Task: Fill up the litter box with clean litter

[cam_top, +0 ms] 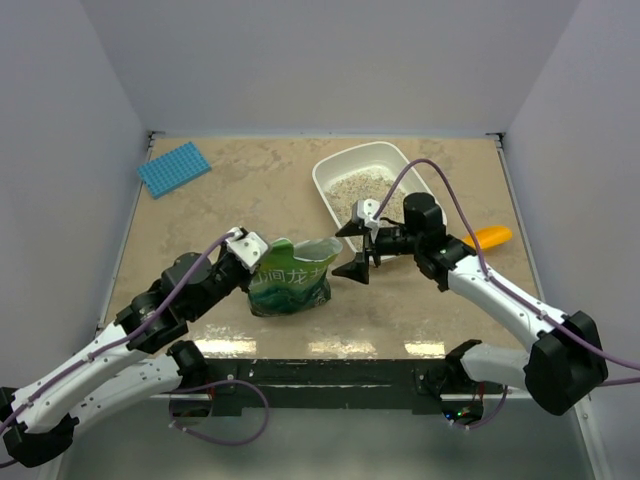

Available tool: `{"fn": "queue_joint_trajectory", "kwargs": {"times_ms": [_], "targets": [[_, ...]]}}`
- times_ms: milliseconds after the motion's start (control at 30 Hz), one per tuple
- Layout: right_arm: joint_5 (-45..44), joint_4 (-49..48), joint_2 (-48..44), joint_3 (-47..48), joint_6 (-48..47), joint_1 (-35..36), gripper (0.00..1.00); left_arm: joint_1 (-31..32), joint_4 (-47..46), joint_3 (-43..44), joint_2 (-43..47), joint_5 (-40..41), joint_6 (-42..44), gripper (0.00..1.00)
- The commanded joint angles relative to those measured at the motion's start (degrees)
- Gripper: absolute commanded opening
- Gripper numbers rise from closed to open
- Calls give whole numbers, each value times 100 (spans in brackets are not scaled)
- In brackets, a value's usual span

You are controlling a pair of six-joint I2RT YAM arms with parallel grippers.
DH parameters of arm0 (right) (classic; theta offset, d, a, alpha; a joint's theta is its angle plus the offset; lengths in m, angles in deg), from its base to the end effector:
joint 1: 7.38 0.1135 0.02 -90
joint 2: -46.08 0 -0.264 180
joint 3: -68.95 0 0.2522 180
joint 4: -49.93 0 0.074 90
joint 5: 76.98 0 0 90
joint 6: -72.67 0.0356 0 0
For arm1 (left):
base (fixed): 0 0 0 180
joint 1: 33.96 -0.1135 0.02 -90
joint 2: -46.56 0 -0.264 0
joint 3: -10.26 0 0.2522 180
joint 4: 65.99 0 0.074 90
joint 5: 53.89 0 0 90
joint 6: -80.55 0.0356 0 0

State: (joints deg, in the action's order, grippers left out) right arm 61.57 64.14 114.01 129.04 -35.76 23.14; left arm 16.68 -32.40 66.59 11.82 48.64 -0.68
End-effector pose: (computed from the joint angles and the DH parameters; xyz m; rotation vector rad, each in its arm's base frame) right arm 0.2114 0.1556 0.2871 -1.2795 1.4524 0.9620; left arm 0.0973 -0.1064 0.3341 0.7447 1.6247 -0.3326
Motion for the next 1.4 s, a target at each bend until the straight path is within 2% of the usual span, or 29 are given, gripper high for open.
{"fn": "queue_joint_trajectory", "kwargs": {"times_ms": [0, 133, 333, 500, 833, 867, 967, 1000, 1067, 1100, 1167, 1367], "targets": [[856, -1282, 46, 26, 445, 6, 99, -62, -24, -47, 117, 100, 54, 0], [1182, -2109, 125, -124, 1016, 6, 98, -62, -23, -82, 117, 144, 63, 0], [1420, -2347, 520, -167, 1236, 6, 95, -62, -6, -47, 90, 197, 80, 0], [1420, -3005, 582, -387, 1571, 6, 94, -71, 38, 15, 108, 232, 89, 0], [1525, -3912, 819, -502, 2344, 15, 81, -71, 134, 68, 134, 285, 116, 0], [1560, -3903, 889, -493, 2353, 15, 78, -71, 143, 68, 143, 285, 116, 0], [1657, -3929, 1030, -440, 2432, 24, 62, -71, 143, 85, 169, 302, 107, 0], [1675, -3947, 1056, -431, 2467, 33, 51, -71, 161, 94, 161, 302, 116, 0], [1753, -3965, 1144, -405, 2494, 42, 38, -71, 179, 120, 161, 302, 124, 0], [1789, -3965, 1197, -388, 2529, 41, 20, -62, 187, 129, 152, 302, 116, 0], [1807, -3939, 1267, -344, 2529, 41, 0, -71, 196, 138, 178, 302, 133, 0], [1350, -4149, 706, -730, 2792, -29, 0, -71, 73, 199, 179, 30, 361, 0]]}}
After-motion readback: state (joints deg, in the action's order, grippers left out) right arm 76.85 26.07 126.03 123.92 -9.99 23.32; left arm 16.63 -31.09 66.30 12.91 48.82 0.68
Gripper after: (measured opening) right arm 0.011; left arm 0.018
